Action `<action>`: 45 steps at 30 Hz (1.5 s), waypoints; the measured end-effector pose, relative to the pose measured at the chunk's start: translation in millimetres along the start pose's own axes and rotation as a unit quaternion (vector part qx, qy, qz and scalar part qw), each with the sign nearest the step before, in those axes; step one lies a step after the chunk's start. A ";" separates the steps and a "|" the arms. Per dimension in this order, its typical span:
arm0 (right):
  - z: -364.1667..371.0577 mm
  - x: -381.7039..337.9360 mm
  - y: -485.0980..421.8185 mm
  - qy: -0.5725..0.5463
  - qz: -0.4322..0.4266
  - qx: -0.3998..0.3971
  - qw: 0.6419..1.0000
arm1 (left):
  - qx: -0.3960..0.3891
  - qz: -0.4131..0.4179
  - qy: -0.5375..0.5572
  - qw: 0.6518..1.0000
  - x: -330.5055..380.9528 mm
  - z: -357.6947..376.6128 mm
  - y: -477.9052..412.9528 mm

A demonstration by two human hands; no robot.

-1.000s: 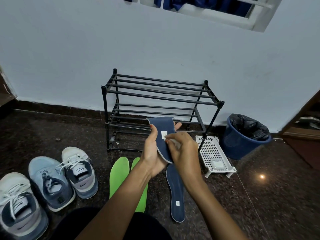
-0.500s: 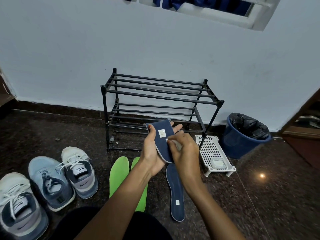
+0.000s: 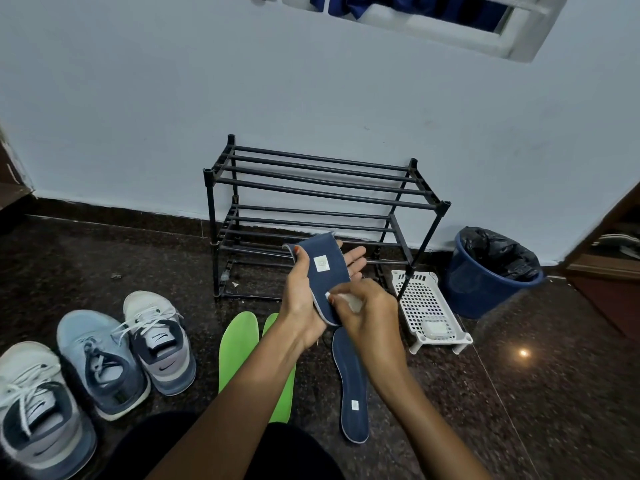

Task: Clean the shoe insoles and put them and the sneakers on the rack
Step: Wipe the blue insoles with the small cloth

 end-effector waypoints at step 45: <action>8.3 -3.6 19.9 -0.022 -0.059 -0.055 0.996 | -0.041 0.041 0.064 0.996 4.5 -7.1 -6.1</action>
Point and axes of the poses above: each hand's wrist, its own y-axis away from the middle knuckle, its own z-axis out of the palm, x = y × z, the point moved 5 cm from there along -y, towards the middle knuckle, and after that the axes turned 9 degrees about -x, right-handed, at the moved point
